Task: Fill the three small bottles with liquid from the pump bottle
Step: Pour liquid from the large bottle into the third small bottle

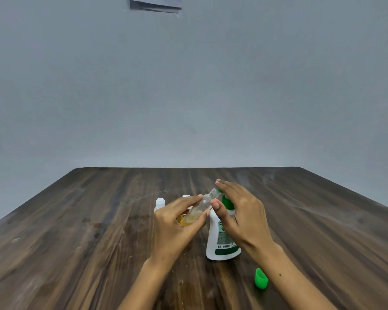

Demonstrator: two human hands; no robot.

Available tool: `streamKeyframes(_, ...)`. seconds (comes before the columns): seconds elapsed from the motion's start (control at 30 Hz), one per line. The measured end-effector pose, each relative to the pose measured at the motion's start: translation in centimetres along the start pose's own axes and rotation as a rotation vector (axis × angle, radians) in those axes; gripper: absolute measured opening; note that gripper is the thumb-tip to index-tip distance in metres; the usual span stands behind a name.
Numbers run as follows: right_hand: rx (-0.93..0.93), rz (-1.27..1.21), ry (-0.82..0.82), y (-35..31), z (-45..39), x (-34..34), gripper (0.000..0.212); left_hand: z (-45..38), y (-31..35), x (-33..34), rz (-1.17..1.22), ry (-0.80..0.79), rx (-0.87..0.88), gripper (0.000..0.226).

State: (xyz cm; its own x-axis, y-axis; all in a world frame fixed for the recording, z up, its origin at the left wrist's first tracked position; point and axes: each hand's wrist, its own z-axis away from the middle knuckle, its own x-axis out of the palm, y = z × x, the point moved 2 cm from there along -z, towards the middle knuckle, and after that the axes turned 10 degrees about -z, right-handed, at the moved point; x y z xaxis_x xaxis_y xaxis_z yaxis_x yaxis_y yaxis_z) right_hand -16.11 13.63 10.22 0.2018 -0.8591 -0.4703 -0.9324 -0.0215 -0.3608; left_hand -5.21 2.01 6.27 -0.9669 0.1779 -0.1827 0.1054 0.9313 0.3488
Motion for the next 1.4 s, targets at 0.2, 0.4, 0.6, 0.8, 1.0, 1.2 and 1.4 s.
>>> streamKeyframes(0.2, 0.001, -0.011, -0.003, -0.1, -0.2, -0.5, 0.089, 0.1, -0.3, 0.2, -0.004, 0.023, -0.023, 0.032)
streamKeyframes(0.4, -0.006, 0.021, 0.045, -0.3, 0.3, 0.2, 0.083, 0.1, 0.0, 0.1, 0.005, 0.005, -0.004, 0.032)
streamKeyframes(0.6, 0.003, 0.012, 0.027, -0.2, -0.3, -0.3, 0.084, 0.3, -0.3, 0.2, -0.007, 0.005, -0.019, 0.033)
streamKeyframes(0.8, -0.012, 0.016, 0.085, -0.2, 0.4, 0.4, 0.079, 0.1, -0.1, 0.2, -0.006, 0.003, -0.001, 0.032)
streamKeyframes(1.0, 0.005, -0.003, 0.073, -0.4, -0.5, 0.0, 0.085, 0.3, -0.4, 0.2, -0.029, 0.005, -0.011, 0.035)
streamKeyframes(1.2, -0.004, 0.026, 0.120, -0.3, 0.3, 0.7, 0.077, 0.1, -0.1, 0.2, -0.027, 0.013, 0.009, 0.032)
streamKeyframes(1.4, -0.025, 0.031, 0.120, -0.4, -0.2, 0.3, 0.078, 0.5, -0.5, 0.2, -0.029, 0.012, -0.014, 0.034)
